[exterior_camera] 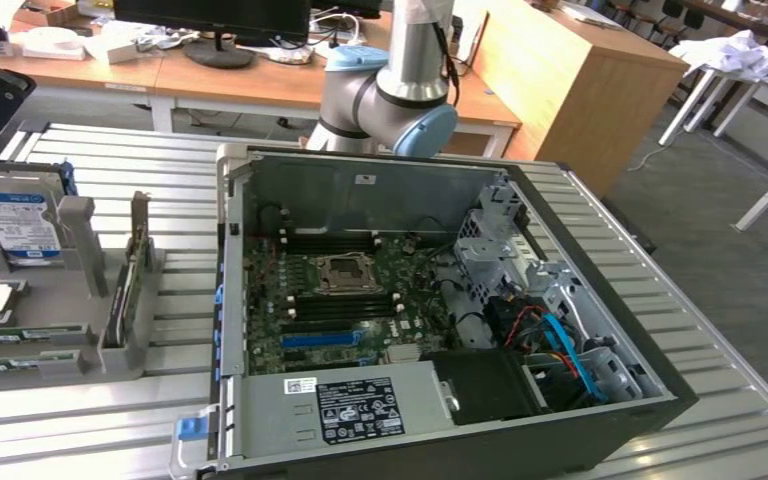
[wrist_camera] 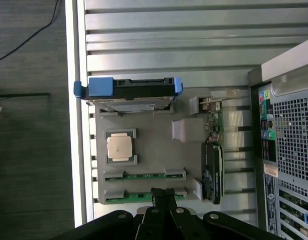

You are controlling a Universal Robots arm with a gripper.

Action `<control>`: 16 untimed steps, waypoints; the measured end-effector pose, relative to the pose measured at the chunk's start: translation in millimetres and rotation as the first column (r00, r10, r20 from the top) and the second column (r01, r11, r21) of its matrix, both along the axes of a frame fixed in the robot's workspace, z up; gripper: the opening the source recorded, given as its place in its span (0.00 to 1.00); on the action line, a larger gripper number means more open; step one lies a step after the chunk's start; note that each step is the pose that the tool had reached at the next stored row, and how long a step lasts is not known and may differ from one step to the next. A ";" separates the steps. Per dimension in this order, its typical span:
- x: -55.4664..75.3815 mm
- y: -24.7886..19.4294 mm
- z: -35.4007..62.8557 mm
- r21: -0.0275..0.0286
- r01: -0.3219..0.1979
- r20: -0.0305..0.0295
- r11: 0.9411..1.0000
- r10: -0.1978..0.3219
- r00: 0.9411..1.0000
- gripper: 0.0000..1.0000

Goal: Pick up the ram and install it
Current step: 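Pick up the ram and move it above insertion slot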

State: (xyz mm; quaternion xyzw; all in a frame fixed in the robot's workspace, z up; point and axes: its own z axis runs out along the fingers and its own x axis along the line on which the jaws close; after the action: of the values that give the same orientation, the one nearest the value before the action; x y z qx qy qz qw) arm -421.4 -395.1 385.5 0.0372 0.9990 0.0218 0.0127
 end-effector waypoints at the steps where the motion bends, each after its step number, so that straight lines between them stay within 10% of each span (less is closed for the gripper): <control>1: 0.0 0.0 0.0 0.000 -0.001 0.000 1.000 0.001 1.000 0.11; 16: 0.0 0.0 0.0 -0.002 -0.167 0.000 0.986 0.167 0.986 0.11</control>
State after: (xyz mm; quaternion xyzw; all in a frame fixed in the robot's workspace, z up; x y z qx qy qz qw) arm -421.4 -395.1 385.5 -0.0465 0.9986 0.0219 0.0107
